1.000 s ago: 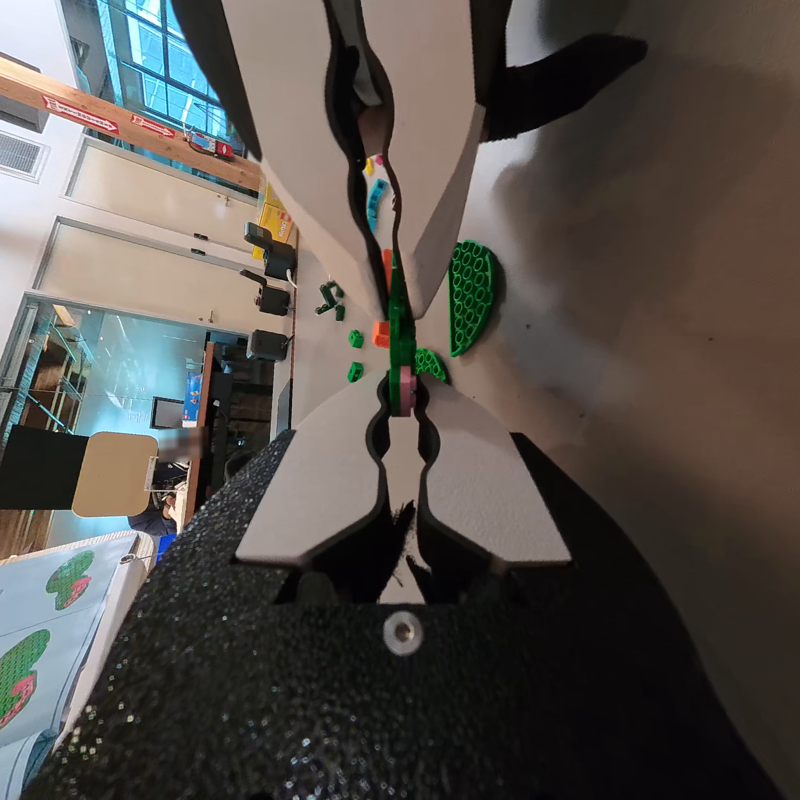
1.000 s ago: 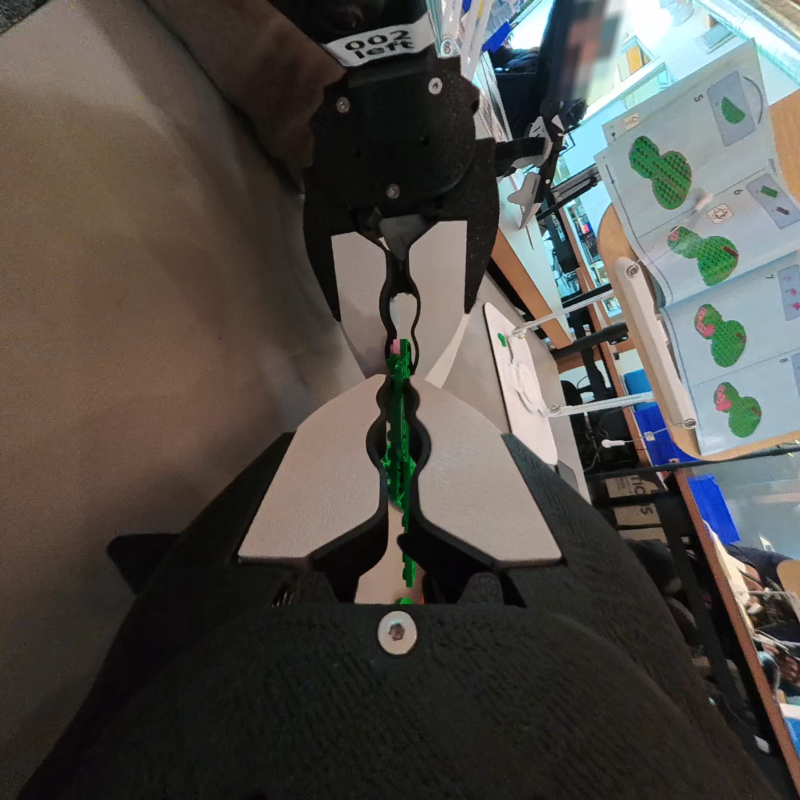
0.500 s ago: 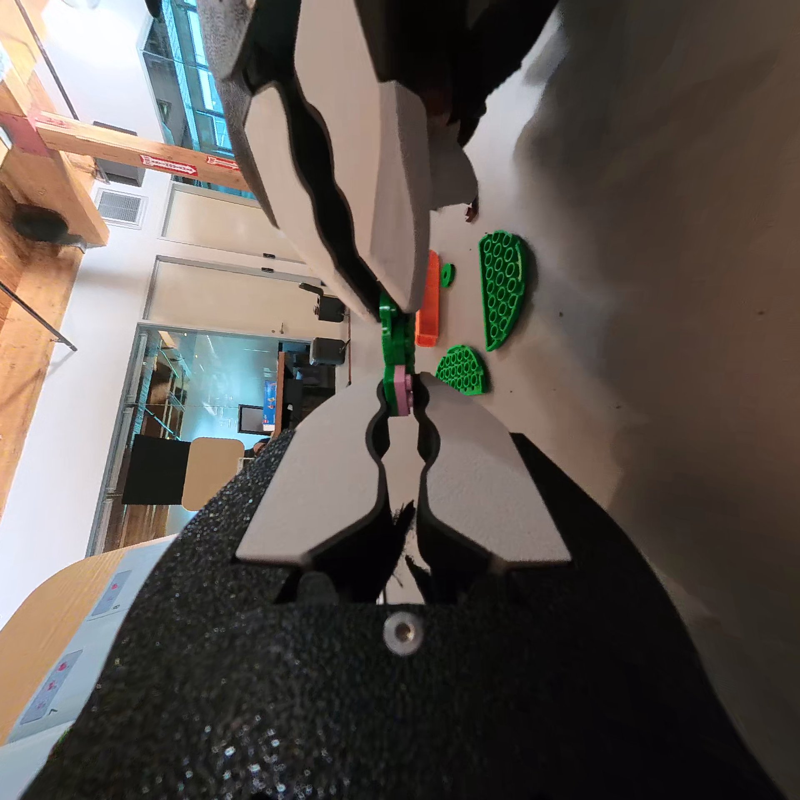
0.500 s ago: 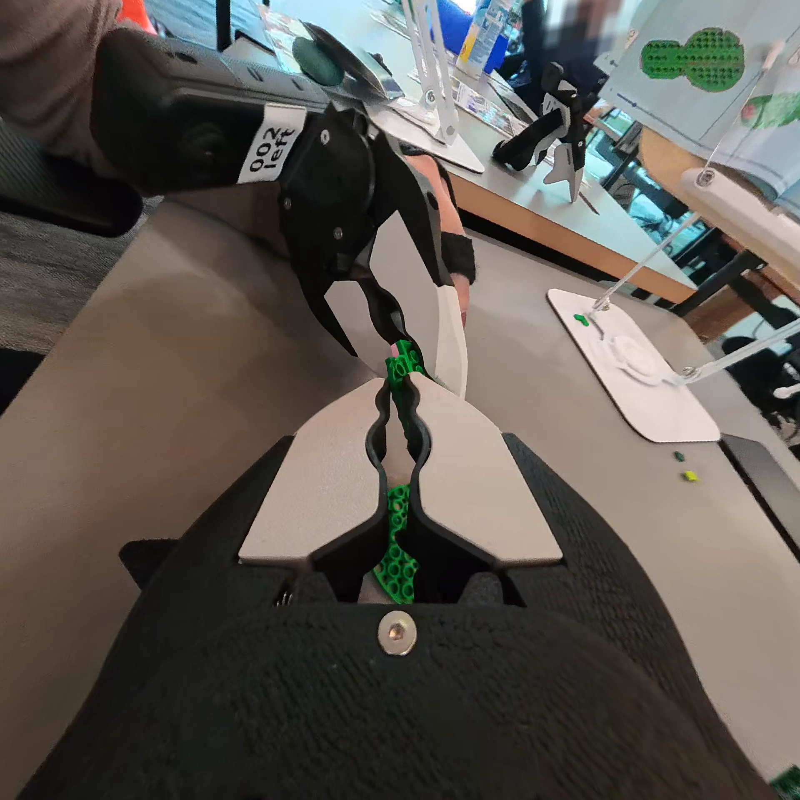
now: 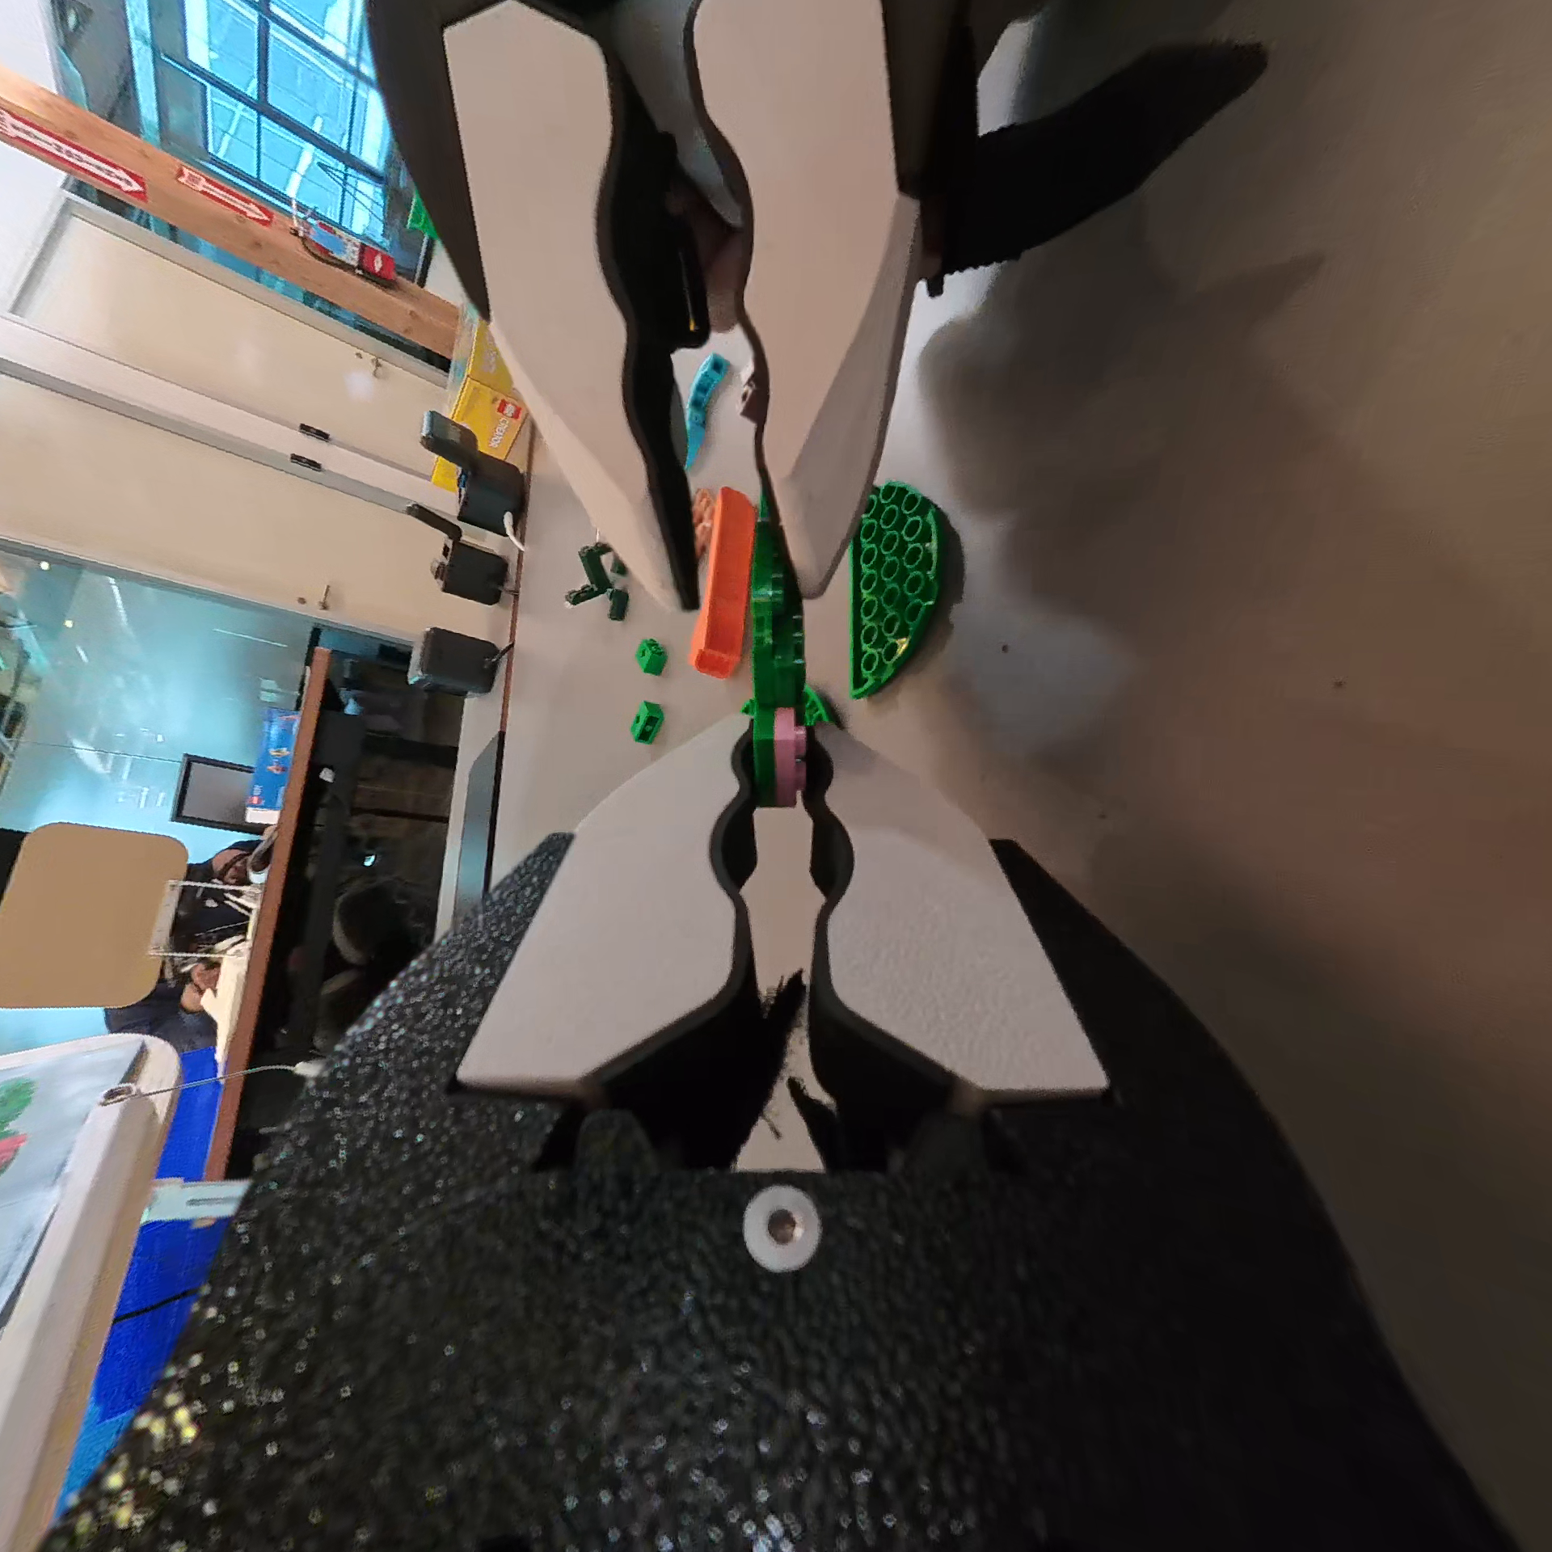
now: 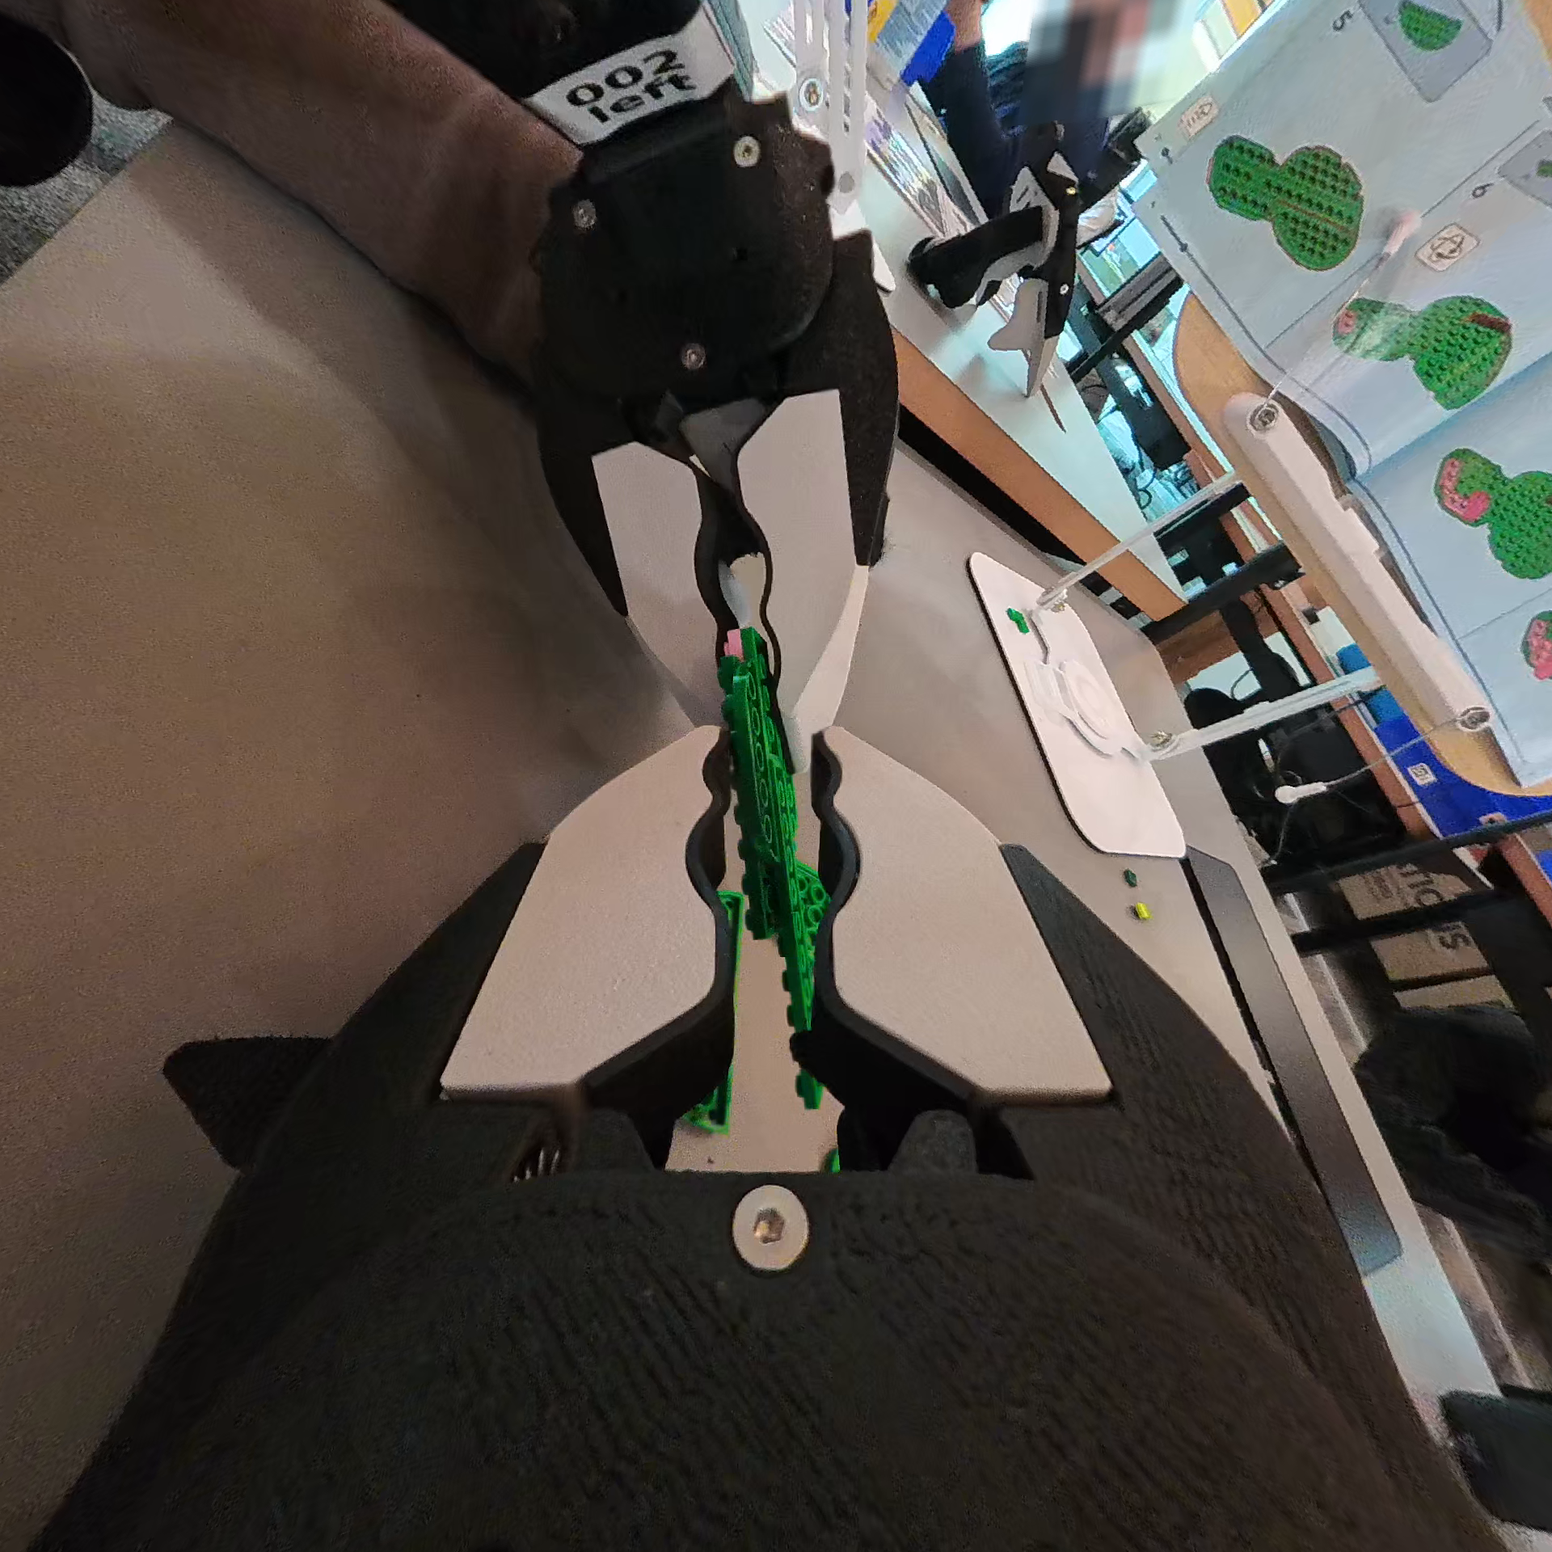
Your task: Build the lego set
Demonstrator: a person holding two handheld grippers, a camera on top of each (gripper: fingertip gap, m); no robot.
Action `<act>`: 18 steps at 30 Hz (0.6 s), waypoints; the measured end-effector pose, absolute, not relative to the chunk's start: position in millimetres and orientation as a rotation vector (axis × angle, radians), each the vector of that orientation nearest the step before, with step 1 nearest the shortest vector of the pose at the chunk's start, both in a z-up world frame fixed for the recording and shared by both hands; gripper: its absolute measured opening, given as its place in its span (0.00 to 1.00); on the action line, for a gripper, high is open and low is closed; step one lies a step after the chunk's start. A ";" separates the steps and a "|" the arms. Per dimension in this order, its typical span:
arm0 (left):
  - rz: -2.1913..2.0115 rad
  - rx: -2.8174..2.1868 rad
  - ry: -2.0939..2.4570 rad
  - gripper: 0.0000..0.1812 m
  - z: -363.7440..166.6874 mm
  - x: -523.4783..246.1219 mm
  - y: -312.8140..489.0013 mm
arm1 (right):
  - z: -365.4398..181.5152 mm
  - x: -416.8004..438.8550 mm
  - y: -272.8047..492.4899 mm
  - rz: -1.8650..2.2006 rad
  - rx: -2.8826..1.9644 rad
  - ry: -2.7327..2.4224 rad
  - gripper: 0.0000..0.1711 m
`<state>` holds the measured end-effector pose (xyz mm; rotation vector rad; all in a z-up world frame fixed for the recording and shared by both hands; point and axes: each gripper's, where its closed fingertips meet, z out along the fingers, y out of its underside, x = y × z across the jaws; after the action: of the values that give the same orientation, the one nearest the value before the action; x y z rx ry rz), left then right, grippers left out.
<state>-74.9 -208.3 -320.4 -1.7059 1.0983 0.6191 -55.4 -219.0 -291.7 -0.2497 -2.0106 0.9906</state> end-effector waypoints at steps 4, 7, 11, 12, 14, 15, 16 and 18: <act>0.570 -1.713 1.084 0.05 -320.4 -71.6 -208.7 | -292.9 -52.3 -223.2 0.992 -0.221 -2.029 0.05; 0.556 -1.717 1.081 0.05 -319.9 -71.4 -209.5 | -293.2 -51.3 -225.0 0.995 -0.208 -2.034 0.02; 0.547 -1.723 1.087 0.04 -321.3 -70.8 -209.8 | -294.2 -50.8 -225.6 1.001 -0.211 -2.044 0.02; 0.550 -1.722 1.090 0.05 -321.4 -71.2 -209.9 | -294.4 -51.1 -225.9 1.005 -0.217 -2.048 0.02; 0.569 -1.720 1.086 0.05 -320.2 -73.9 -209.9 | -293.6 -53.3 -225.7 1.007 -0.245 -2.045 0.02; 0.587 -1.710 1.085 0.05 -318.7 -75.2 -209.6 | -292.5 -54.4 -225.6 1.013 -0.267 -2.043 0.02; 0.610 -1.694 1.085 0.04 -316.6 -76.1 -209.2 | -290.6 -55.2 -225.6 1.039 -0.299 -2.039 0.02; 0.657 -1.661 1.076 0.05 -310.4 -77.4 -208.1 | -284.6 -56.1 -224.8 1.150 -0.391 -2.029 0.02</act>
<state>-77.4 -208.1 -310.4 -1.6609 1.0758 0.6568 -56.1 -224.8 -284.6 -0.3913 -2.0288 1.1504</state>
